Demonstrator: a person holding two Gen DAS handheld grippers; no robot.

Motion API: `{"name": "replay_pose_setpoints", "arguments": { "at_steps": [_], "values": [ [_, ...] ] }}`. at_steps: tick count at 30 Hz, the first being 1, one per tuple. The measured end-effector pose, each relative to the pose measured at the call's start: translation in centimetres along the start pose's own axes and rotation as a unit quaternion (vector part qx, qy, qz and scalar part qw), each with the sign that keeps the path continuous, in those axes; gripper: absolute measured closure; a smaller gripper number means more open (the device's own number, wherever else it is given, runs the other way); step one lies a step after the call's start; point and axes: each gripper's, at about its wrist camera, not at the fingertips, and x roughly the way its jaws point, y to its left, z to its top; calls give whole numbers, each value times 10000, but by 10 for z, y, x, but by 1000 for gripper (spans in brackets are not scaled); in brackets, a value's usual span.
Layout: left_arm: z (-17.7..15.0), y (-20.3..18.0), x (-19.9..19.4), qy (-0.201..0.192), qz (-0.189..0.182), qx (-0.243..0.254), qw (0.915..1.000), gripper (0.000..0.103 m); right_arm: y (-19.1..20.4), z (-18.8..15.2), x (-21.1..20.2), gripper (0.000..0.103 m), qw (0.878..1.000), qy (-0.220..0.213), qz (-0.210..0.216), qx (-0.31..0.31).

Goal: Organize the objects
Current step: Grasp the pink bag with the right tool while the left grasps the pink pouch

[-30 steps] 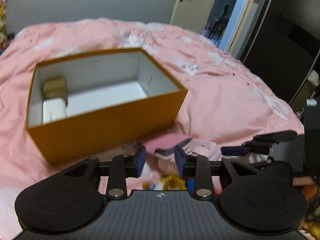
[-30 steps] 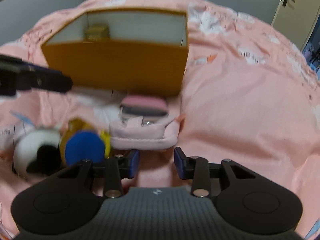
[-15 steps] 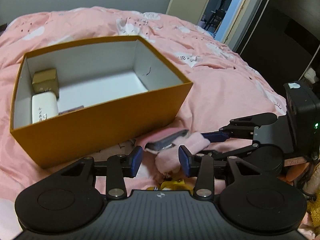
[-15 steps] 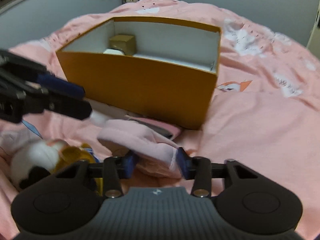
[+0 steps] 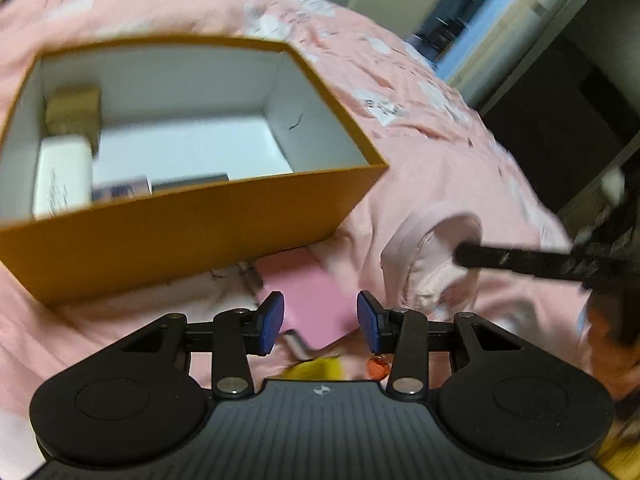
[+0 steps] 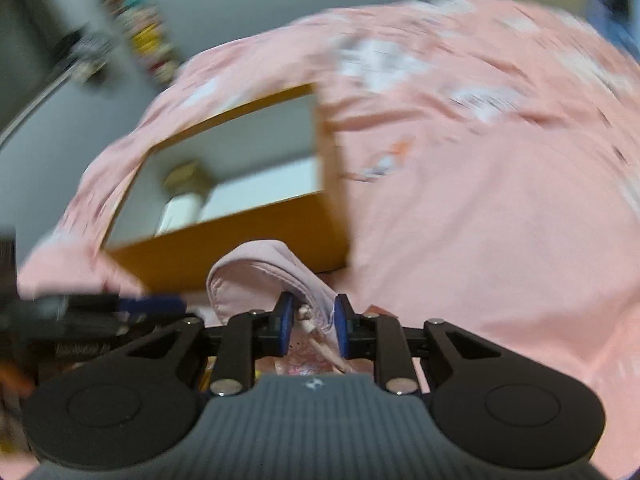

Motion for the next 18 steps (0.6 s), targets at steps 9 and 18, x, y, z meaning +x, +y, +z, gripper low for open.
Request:
{"name": "replay_pose_setpoints", "arguments": {
  "at_steps": [9, 18],
  "values": [
    [7, 17, 46, 282, 137, -1237, 9918, 47, -20, -1, 53, 78, 9976, -85, -544, 413],
    [-2, 37, 85, 627, 355, -1691, 9830, 47, -12, 1, 35, 53, 9997, 2, -243, -76]
  ]
}}
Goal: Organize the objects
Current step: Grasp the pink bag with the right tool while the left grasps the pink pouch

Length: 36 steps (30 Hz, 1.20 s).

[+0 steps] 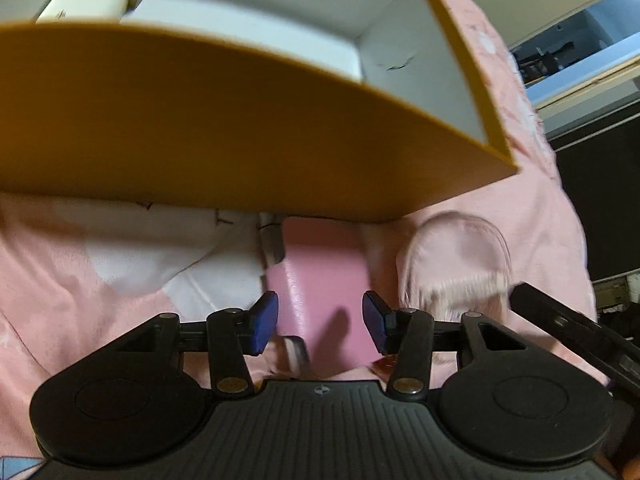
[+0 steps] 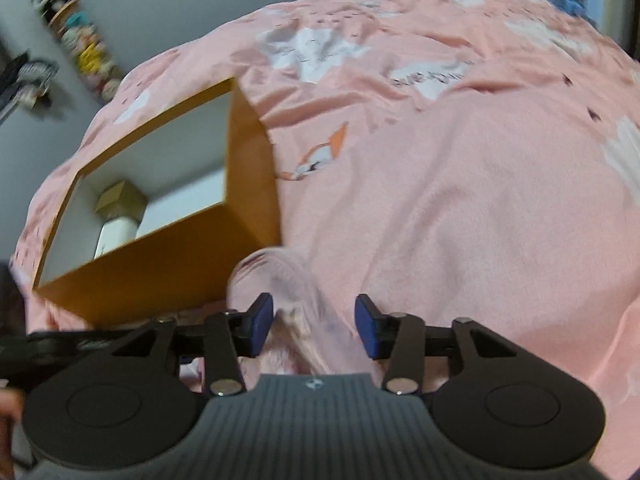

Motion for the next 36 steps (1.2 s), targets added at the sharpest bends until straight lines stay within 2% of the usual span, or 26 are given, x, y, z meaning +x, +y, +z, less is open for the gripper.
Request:
{"name": "replay_pose_setpoints", "arguments": {
  "at_steps": [5, 11, 15, 18, 22, 31, 36],
  "values": [
    [2, 10, 13, 199, -78, -189, 9996, 47, 9, -3, 17, 53, 9986, 208, -132, -466],
    [4, 17, 22, 271, -208, -240, 9991, 44, 4, -2, 32, 57, 9980, 322, -212, -501],
    [3, 18, 15, 235, -215, -109, 9994, 57, 8, -2, 35, 62, 9972, 342, -249, -611],
    [0, 19, 5, 134, -270, 0, 9995, 68, 13, -4, 37, 67, 9959, 402, -323, -736],
    [-7, 18, -15, -42, -390, 109, 9992, 76, 22, -8, 35, 74, 9948, 441, -389, -831],
    [-15, 25, -73, -560, -596, 698, 9942, 82, 34, -8, 5, 78, 9949, 261, -483, -846],
    [-22, 21, -104, -829, -844, 810, 9897, 82, 46, -5, -13, 80, 9937, 119, -511, -993]
  ]
}}
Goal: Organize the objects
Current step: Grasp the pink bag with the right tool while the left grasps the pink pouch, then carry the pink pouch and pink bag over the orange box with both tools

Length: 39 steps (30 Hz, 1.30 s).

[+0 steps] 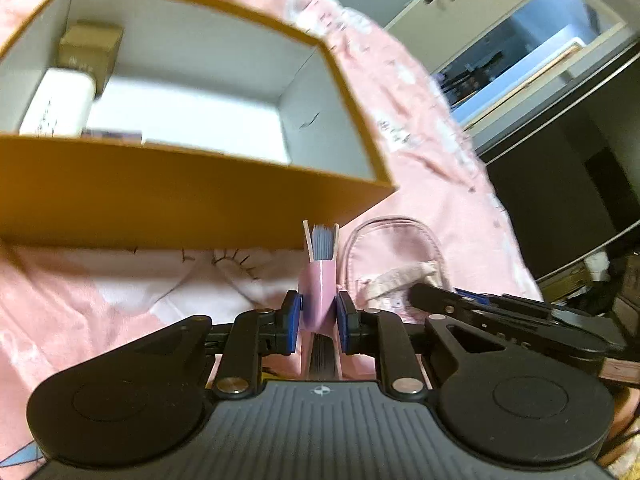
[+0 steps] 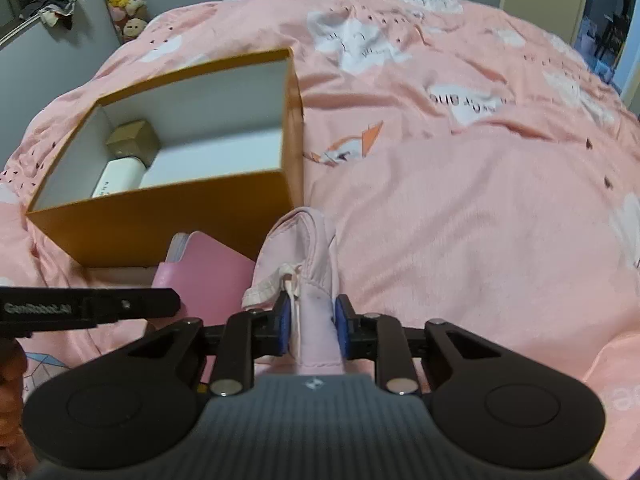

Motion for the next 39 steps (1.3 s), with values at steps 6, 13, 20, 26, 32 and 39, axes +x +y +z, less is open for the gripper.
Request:
{"name": "replay_pose_setpoints", "arguments": {
  "at_steps": [6, 13, 20, 26, 32, 39],
  "values": [
    [-2, -30, -8, -395, -254, 27, 9989, 83, 17, 11, -22, 81, 9994, -253, -71, -223],
    [16, -40, -51, -1022, -491, -91, 9935, 83, 33, 26, -47, 81, 9977, -577, -2, -348],
    [44, -29, -69, -1638, -570, -416, 9840, 83, 51, 50, -60, 82, 9938, -995, 132, -476],
    [75, -11, -64, -1839, -462, -769, 9788, 83, 57, 79, -52, 82, 9908, -1265, 223, -419],
    [102, 5, -37, -1797, -422, -1124, 9764, 83, 53, 107, -28, 82, 9900, -1370, 306, -97],
    [116, 24, 12, -1305, -607, -1620, 9762, 83, 43, 119, -2, 82, 9895, -1433, 203, 22]
  ]
}}
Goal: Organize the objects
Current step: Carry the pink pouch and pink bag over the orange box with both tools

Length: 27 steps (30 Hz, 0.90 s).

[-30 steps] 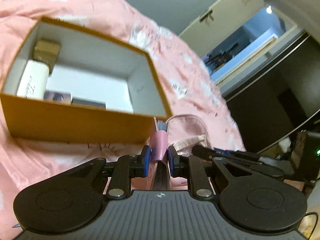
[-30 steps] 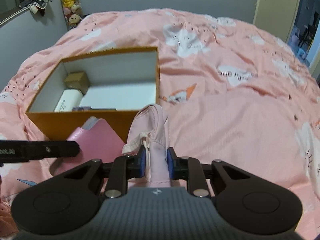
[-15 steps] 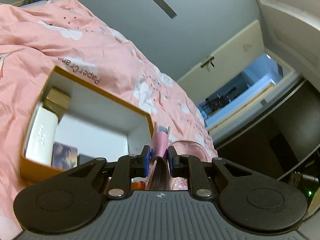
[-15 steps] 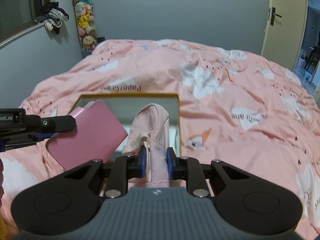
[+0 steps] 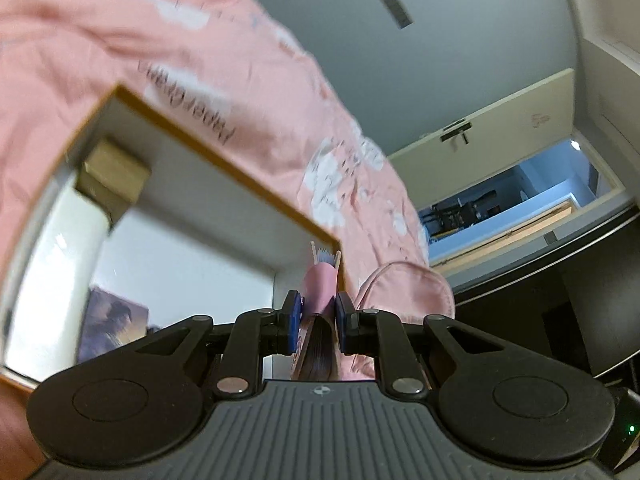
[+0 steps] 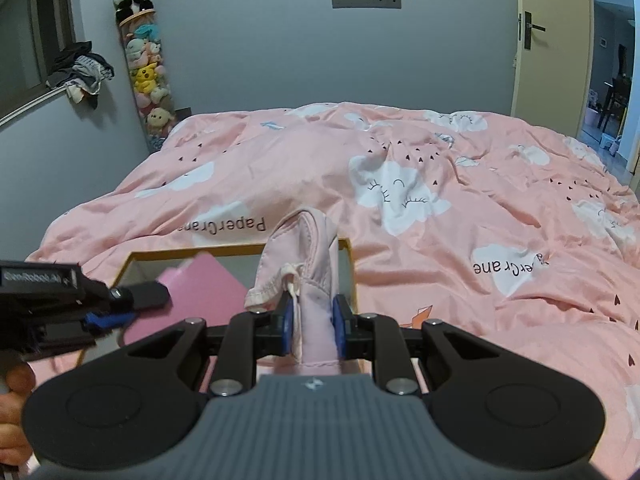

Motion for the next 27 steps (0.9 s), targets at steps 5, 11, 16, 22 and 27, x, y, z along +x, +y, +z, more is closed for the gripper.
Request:
{"name": "replay_pose_setpoints", "arguments": {
  "at_steps": [5, 11, 16, 22, 27],
  "values": [
    [-13, 10, 39, 479, 174, -249, 9984, 83, -11, -4, 14, 82, 10000, 45, -59, -7],
    [-29, 17, 75, 940, 352, -439, 9940, 83, -20, -10, 23, 82, 9999, 62, -154, -37],
    [-37, 13, 93, 1208, 533, -169, 9911, 83, -28, -16, 21, 82, 9998, 43, -164, 87],
    [-43, 9, 111, 1663, 1002, 246, 9807, 84, -34, -21, 16, 82, 9997, 33, -161, 191],
    [-42, -3, 112, 1713, 1516, 749, 9706, 84, -32, -23, 14, 82, 9997, 10, -231, 109]
  ]
}}
